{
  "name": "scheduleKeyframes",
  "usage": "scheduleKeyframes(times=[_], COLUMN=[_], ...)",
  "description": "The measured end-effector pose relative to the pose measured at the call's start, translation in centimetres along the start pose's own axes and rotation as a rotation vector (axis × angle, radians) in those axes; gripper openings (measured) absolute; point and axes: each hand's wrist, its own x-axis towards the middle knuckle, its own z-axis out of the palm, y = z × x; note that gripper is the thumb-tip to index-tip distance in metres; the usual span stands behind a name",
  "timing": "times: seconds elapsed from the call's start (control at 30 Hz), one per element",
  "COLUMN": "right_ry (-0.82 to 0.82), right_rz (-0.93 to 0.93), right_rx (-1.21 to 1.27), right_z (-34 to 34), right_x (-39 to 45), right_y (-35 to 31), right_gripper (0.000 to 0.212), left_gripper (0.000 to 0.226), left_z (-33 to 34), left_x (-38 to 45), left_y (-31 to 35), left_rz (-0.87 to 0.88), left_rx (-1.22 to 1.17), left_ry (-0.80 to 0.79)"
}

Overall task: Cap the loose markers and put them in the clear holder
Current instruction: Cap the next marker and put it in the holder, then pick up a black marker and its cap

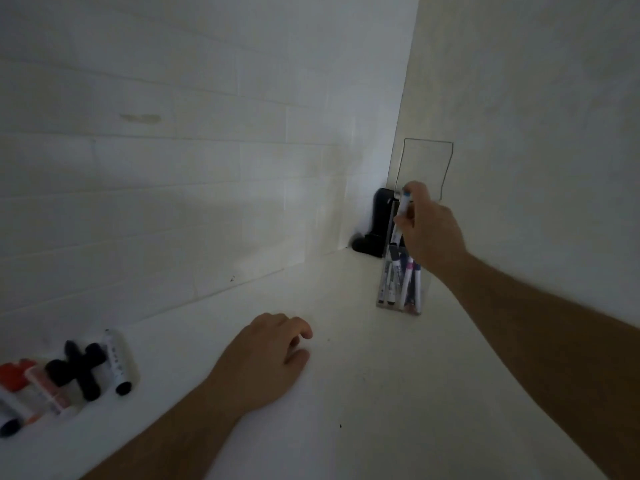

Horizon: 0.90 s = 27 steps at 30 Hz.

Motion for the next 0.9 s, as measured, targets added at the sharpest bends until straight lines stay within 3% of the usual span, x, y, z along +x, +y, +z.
scheduleKeyframes(times=[0.17,0.27,0.4,0.47,0.53,0.67,0.77,0.9], right_ry=[-0.159,-0.239,-0.131,-0.022,-0.021,-0.343,-0.557,-0.782], right_rz=[0.082,0.094,0.036,-0.080,-0.204,-0.141,-0.084,-0.277], right_rx=[-0.242,-0.272,-0.223,-0.224,-0.130,0.272,0.455,0.503], right_z=[1.8,1.8,1.4,1.5,2.5,6.8,9.9,12.4], right_x=[-0.5,-1.3,-2.0,-3.3,-5.2,-9.3,-11.9,-14.7], right_y=[1.4,1.4,0.3,-1.7,-4.7,-12.3,-17.3,-22.8], right_gripper=[0.016,0.028,0.035,0.044,0.046,0.064,0.065,0.058], left_gripper=[0.018,0.020,0.020,0.023,0.027,0.038,0.041,0.042], left_z=[0.3,0.3,0.0,-0.4,-1.5,-6.4,-10.6,-14.6], left_x=[0.1,0.2,0.2,0.2,0.1,-0.5,-2.4,-5.9], left_y=[-0.4,-0.6,-0.6,-0.4,0.0,-0.7,-3.3,-7.2], left_rz=[0.019,0.030,0.019,0.033,0.011,-0.128,-0.273,-0.527], left_rx=[0.006,0.008,-0.049,-0.089,-0.111,-0.095,-0.045,0.042], left_ry=[0.005,0.012,0.013,0.059,0.119,0.164,0.236,0.307])
